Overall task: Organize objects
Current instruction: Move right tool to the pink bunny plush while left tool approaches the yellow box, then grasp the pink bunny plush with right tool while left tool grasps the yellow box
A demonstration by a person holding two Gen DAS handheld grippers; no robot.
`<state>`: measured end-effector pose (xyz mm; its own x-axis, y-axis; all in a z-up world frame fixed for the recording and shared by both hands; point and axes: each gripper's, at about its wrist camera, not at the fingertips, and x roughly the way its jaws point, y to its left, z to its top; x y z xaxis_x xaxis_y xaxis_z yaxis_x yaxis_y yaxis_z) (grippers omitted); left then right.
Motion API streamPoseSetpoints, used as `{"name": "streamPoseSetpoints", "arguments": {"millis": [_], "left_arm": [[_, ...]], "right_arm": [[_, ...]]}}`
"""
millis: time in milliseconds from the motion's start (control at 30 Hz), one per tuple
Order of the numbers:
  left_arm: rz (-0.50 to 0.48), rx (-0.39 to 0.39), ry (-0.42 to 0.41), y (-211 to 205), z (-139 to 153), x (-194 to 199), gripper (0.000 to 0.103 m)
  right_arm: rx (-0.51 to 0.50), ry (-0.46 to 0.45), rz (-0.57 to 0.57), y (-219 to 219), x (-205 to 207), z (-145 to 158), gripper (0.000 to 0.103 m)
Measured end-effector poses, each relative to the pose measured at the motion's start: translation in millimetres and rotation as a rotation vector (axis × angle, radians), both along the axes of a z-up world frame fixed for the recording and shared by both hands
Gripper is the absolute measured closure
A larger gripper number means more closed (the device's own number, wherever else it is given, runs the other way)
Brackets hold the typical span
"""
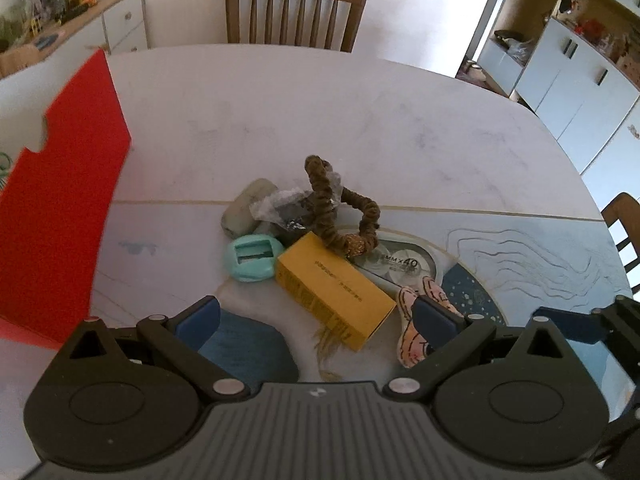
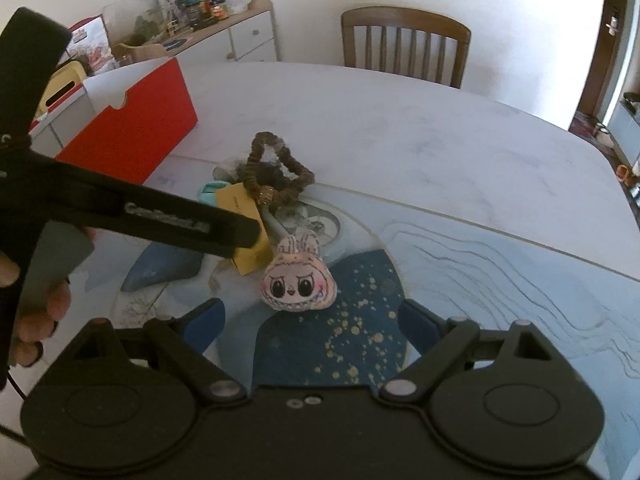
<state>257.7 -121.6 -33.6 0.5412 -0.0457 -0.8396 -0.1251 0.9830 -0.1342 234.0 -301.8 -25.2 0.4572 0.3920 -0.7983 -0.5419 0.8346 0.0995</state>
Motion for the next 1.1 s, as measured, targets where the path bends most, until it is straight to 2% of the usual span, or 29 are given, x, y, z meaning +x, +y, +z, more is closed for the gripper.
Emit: {"name": "streamPoseSetpoints", "arguments": {"millis": [367, 500, 600, 700, 867, 1000, 1100], "left_arm": [[0.064, -0.007, 0.021, 3, -10, 8, 0.002], [0.066, -0.026, 0.018, 3, -10, 8, 0.007], [0.064, -0.044, 0.014, 4, -9, 7, 0.013], [0.055, -0.046, 0.008, 2, -7, 6, 0.02], [0.038, -0.093, 0.004, 0, -4, 6, 0.043], [0.048, -0.107, 0.018, 3, -2, 6, 0.049], [0.06, -0.124, 0.038, 10, -1, 3, 0.049]], "right_arm": [[0.012, 0.003, 0.044, 18, 18, -16, 0.013], [0.003, -0.006, 0.059, 24, 20, -19, 0.019], [0.003, 0.003, 0.061, 24, 23, -21, 0.03], [0.0, 0.011, 0.06, 25, 25, -24, 0.034], [-0.006, 0.017, 0.056, 25, 27, -26, 0.05], [-0.006, 0.022, 0.051, 23, 26, -27, 0.053], [-0.007, 0.023, 0.048, 22, 26, -27, 0.054]]}}
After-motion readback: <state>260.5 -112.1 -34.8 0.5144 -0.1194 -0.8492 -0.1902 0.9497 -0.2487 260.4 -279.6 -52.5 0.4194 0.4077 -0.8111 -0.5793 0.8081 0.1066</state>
